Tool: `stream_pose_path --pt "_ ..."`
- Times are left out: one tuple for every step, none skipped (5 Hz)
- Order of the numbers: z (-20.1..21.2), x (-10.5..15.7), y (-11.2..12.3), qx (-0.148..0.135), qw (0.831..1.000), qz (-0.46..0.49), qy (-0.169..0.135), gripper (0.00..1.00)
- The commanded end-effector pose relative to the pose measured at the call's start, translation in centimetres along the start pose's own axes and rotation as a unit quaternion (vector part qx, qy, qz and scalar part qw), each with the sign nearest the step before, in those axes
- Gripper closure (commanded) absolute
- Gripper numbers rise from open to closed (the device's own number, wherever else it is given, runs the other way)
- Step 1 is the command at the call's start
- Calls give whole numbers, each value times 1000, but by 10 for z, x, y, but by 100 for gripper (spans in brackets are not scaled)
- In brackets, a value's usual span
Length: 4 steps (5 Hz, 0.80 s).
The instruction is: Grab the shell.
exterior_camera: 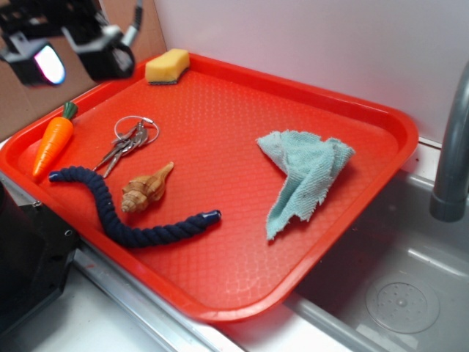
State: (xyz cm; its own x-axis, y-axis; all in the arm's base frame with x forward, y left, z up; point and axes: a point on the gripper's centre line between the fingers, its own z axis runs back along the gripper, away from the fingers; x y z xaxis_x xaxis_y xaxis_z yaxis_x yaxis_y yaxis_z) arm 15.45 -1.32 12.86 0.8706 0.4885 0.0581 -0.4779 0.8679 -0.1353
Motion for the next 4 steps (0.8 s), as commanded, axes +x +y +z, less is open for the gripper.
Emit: stream_pose_path --pt "-52 0 -3 33 999 5 -16 0" --pt "-74 -1 -1 33 999 2 -10 0" --pt "-94 -2 -3 41 999 -5 1 0" --pt "-107 -7 -5 38 999 -15 3 0"
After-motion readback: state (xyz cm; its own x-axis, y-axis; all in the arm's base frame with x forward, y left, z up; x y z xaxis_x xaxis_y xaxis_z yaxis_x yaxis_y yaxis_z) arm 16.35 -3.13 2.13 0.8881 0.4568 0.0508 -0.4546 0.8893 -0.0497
